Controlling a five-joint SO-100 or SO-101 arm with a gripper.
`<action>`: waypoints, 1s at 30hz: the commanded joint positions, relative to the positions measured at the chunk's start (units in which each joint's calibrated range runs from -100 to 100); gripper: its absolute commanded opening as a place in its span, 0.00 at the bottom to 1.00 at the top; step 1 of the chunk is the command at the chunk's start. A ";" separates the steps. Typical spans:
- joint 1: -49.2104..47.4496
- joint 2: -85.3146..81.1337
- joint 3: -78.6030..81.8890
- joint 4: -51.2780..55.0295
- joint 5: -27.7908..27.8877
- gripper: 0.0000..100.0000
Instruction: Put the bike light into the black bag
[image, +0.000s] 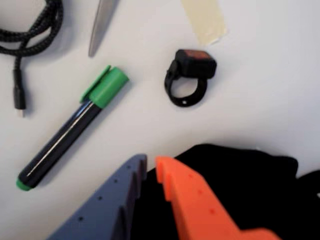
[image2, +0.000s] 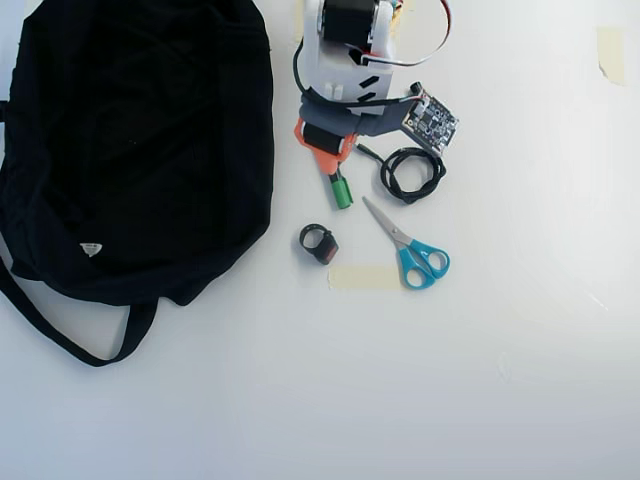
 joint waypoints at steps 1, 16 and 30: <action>0.02 4.02 -7.01 -0.99 0.45 0.03; 0.85 22.03 -24.26 -0.99 0.50 0.13; 1.00 29.34 -28.57 -1.33 -1.02 0.35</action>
